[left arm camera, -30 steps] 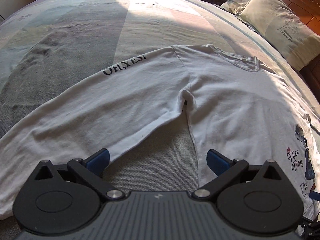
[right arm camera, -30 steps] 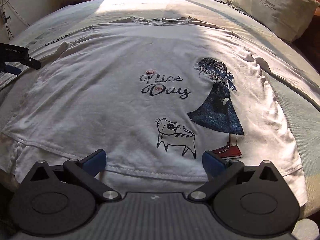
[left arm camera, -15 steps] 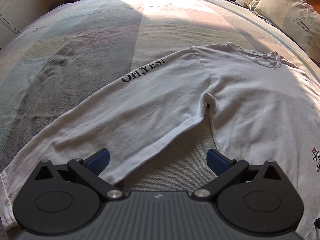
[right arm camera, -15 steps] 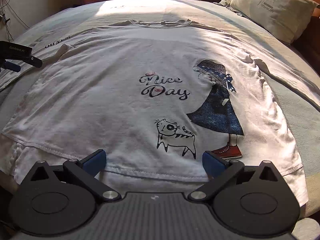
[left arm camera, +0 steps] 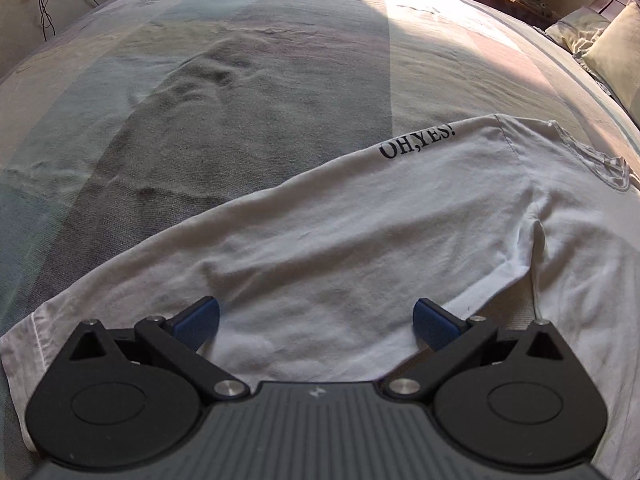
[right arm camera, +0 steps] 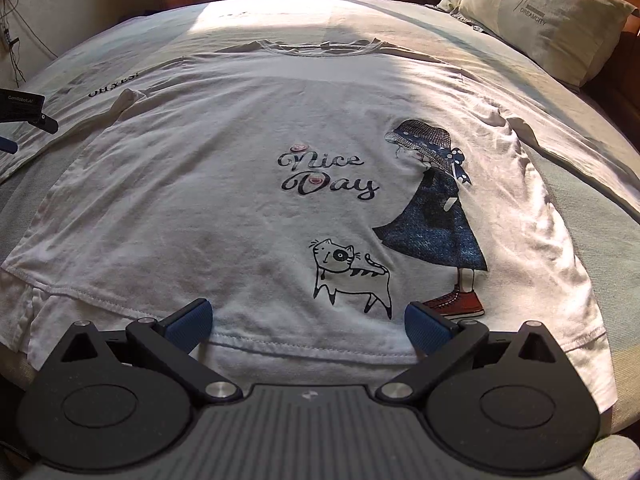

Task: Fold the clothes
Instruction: 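Move the left gripper along the 'OH,YES!' sleeve toward its cuff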

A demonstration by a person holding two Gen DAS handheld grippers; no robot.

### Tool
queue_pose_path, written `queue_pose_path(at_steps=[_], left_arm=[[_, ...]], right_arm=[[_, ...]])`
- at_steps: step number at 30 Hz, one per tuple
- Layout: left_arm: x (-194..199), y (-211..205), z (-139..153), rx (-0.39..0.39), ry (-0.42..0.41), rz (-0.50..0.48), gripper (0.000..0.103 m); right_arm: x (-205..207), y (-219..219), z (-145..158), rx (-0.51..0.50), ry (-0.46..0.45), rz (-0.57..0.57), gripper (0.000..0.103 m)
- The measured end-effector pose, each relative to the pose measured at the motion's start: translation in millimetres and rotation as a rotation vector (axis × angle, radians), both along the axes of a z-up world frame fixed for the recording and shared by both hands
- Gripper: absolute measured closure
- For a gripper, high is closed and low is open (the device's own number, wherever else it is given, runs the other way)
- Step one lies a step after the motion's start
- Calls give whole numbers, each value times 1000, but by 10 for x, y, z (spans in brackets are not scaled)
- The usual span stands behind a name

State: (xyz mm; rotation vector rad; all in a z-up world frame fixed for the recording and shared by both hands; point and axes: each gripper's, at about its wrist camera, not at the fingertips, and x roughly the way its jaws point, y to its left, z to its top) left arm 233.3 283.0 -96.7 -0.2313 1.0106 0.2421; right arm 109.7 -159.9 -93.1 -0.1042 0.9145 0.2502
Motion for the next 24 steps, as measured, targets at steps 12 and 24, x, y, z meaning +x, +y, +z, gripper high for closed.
queue_pose_path(at_steps=[12,24], left_arm=[[-355,-119,-118,94,-177,-54,1],[-979,-781,295,115,-158,-133,1]], right_arm=[[-26,-27,-14,17,-28,19,0],[-105,-134,-53,56,-89,103,0]])
